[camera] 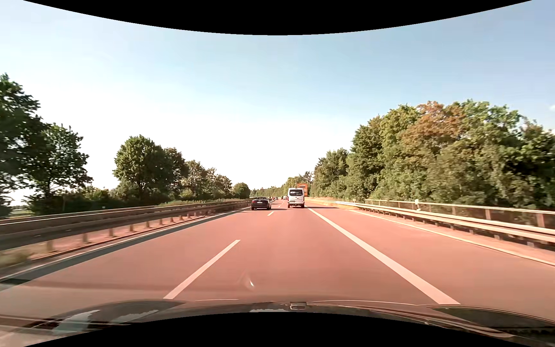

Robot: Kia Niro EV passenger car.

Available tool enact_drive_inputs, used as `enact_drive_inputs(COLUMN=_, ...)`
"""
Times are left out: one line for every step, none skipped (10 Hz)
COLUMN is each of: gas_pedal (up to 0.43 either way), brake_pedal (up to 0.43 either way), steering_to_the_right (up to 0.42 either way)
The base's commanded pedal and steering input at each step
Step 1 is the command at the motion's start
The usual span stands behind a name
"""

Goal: Follow the waypoints while adhering to traffic rules and regulations

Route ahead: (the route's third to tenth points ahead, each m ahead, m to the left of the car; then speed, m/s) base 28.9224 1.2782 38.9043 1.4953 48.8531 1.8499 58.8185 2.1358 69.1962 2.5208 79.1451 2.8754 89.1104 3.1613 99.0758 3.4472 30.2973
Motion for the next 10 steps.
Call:
enact_drive_inputs(gas_pedal=0.248, brake_pedal=0.006, steering_to_the_right=-0.002)
enact_drive_inputs(gas_pedal=0.220, brake_pedal=0.006, steering_to_the_right=-0.002)
enact_drive_inputs(gas_pedal=0.220, brake_pedal=0.006, steering_to_the_right=-0.004)
enact_drive_inputs(gas_pedal=0.220, brake_pedal=0.006, steering_to_the_right=-0.004)
enact_drive_inputs(gas_pedal=0.209, brake_pedal=0.006, steering_to_the_right=-0.004)
enact_drive_inputs(gas_pedal=0.197, brake_pedal=0.006, steering_to_the_right=-0.005)
enact_drive_inputs(gas_pedal=0.189, brake_pedal=0.006, steering_to_the_right=-0.005)
enact_drive_inputs(gas_pedal=0.169, brake_pedal=0.006, steering_to_the_right=-0.005)
enact_drive_inputs(gas_pedal=0.169, brake_pedal=0.006, steering_to_the_right=-0.005)
enact_drive_inputs(gas_pedal=0.169, brake_pedal=0.006, steering_to_the_right=-0.004)
